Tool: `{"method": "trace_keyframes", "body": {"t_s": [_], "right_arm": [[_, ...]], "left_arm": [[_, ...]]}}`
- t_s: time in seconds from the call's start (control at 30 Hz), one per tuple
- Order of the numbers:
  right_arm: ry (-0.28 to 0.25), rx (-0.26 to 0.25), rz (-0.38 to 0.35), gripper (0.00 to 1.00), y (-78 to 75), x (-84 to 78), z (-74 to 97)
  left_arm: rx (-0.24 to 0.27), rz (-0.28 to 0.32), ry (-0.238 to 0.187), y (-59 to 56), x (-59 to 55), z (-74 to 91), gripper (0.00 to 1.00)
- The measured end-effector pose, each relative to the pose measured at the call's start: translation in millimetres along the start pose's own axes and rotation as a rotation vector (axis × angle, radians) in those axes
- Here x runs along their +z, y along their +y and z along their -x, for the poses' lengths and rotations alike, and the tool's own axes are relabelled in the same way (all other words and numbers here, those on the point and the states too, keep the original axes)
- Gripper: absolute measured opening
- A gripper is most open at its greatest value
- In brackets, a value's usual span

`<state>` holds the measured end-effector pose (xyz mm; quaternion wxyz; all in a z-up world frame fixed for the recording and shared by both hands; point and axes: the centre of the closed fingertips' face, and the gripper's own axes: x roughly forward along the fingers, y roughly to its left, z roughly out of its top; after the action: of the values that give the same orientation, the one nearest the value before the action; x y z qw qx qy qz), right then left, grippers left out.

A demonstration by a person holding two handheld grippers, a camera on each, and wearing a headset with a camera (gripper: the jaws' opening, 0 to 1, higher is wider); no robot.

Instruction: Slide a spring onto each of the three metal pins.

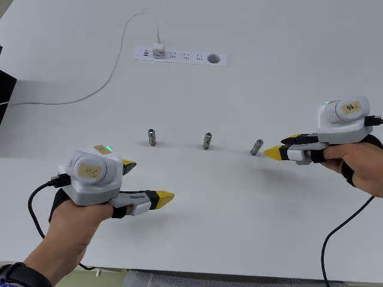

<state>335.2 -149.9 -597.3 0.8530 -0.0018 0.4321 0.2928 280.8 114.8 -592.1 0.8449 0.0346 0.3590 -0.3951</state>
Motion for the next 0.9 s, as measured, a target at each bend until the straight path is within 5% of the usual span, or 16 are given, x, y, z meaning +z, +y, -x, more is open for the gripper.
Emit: {"method": "trace_keyframes", "body": {"t_s": [0.9], "right_arm": [[-0.061,0.051,0.002,0.7,60.5,-26.8,-1.9]], "left_arm": [[0.033,0.008,-0.017,15.3,5.7,8.4,0.76]]}}
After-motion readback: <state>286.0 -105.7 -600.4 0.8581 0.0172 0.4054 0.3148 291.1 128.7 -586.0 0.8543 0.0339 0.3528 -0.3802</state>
